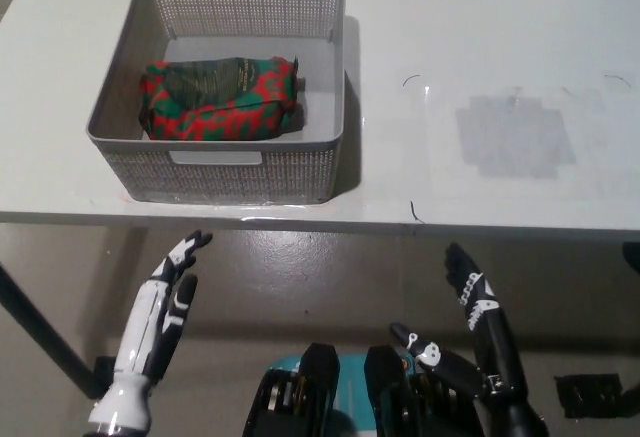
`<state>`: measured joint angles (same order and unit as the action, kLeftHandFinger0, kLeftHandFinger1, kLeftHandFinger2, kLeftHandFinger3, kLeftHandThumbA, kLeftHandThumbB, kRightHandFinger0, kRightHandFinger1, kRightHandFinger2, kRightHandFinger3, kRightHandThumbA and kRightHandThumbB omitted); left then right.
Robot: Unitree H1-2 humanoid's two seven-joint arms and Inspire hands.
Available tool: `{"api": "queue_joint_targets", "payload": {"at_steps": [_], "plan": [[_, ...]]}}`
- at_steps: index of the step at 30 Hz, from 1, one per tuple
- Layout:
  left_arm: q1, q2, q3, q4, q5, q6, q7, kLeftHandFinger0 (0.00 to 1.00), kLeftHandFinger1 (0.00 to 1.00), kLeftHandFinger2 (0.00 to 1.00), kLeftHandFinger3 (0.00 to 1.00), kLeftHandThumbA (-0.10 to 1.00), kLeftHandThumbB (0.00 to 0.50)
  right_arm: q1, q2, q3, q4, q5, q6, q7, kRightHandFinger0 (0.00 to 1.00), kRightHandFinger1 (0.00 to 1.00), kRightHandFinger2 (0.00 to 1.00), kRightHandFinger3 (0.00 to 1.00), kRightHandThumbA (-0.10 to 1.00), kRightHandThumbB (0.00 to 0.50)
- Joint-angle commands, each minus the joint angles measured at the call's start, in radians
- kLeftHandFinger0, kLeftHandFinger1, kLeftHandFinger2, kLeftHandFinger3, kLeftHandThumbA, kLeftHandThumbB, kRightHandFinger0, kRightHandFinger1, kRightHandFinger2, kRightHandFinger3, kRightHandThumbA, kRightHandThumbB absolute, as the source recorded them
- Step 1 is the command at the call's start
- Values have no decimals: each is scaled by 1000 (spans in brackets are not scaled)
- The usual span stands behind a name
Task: Use the right hand to pick up a bag of coffee beans on the right hand side and place it into a container on the left hand side
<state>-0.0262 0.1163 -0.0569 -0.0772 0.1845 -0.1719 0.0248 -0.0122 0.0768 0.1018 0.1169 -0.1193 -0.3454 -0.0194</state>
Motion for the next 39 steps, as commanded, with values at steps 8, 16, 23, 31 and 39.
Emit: {"api": "queue_joint_targets", "payload": {"at_steps": [8,16,23,31,39], "plan": [[-26,-6,-10,-71,100,82,4,1000,1000,1000,1000,1000,463,-22,3,-6,-75,-44,-28,-29,1000,1000,1000,1000,147,1],[-10,-7,-14,-88,113,86,-2,1000,1000,1000,1000,1000,467,2,11,-1,-99,-197,-21,-98,1000,1000,1000,1000,33,0],[48,-7,-26,-111,150,102,-2,1000,1000,1000,1000,1000,486,55,20,16,-109,-294,-15,-141,1000,1000,1000,1000,27,0],[91,-35,-2,-72,93,-22,41,1000,1000,1000,1000,1000,427,89,25,29,-115,-361,20,-163,1000,977,1000,1000,123,0],[120,-30,3,-73,90,-31,28,1000,1000,1000,1000,1000,445,107,26,47,-109,-395,19,-182,1000,939,1000,1000,41,0]]}}
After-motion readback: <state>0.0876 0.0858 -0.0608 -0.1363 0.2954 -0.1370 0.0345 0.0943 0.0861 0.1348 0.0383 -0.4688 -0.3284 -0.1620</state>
